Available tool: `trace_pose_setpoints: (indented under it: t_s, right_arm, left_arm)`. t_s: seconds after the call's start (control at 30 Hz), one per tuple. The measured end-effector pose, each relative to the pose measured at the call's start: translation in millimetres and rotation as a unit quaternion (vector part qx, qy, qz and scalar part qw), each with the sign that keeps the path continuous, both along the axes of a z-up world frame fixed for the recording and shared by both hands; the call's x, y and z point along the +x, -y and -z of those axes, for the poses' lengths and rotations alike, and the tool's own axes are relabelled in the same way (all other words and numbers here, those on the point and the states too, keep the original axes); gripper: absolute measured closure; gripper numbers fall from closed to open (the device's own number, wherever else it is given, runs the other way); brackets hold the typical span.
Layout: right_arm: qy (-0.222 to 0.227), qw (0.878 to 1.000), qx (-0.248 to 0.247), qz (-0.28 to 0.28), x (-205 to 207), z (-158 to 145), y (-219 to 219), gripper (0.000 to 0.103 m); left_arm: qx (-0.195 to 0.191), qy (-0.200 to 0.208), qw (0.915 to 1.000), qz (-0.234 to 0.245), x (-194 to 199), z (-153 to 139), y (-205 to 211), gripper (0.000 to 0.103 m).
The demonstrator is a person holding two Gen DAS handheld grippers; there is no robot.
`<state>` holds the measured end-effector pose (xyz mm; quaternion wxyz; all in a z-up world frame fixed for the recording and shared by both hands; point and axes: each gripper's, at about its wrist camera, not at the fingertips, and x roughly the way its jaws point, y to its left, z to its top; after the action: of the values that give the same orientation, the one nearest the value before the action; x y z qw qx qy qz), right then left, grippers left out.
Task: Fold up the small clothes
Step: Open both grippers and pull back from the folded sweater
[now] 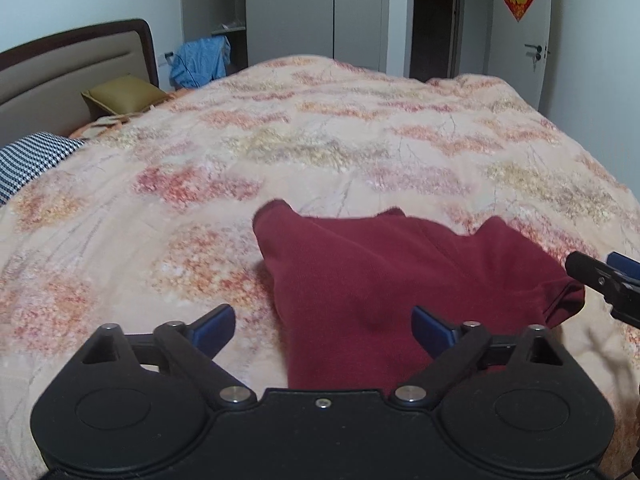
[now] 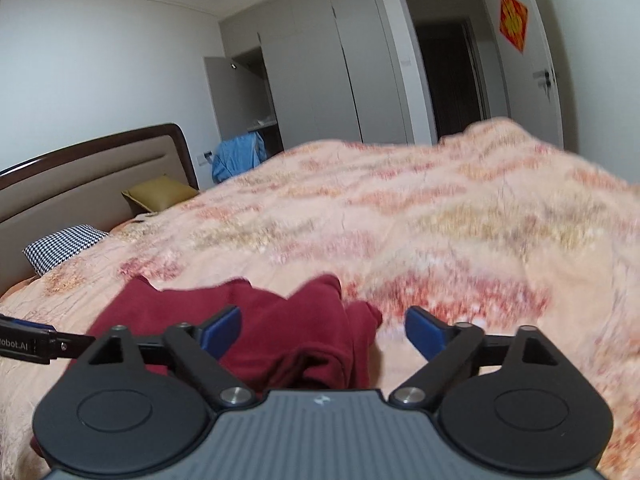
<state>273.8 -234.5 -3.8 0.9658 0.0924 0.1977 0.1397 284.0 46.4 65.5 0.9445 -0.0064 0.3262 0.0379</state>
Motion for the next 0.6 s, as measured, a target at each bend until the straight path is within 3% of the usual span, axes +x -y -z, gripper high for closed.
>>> trace_pose_setpoints:
  t_s: [0.07,0.33,0.6]
  right_arm:
    - [0.019,1.000,-0.004,0.000,-12,-10,0,0.000]
    - [0.076,0.996,-0.033,-0.022,-77,-44,0,0.000]
    - [0.115,0.992,-0.033,-0.049,-170,-63,8,0.000]
  left_arm:
    - [-0.003,0.016,0.9998,-0.006,-12,-10,0,0.002]
    - [-0.017,0.067,0.9974,-0.020,-86,-40,6,0.001]
    - [-0.025,0.106,0.9937,-0.025,-183,-41,18,0.001]
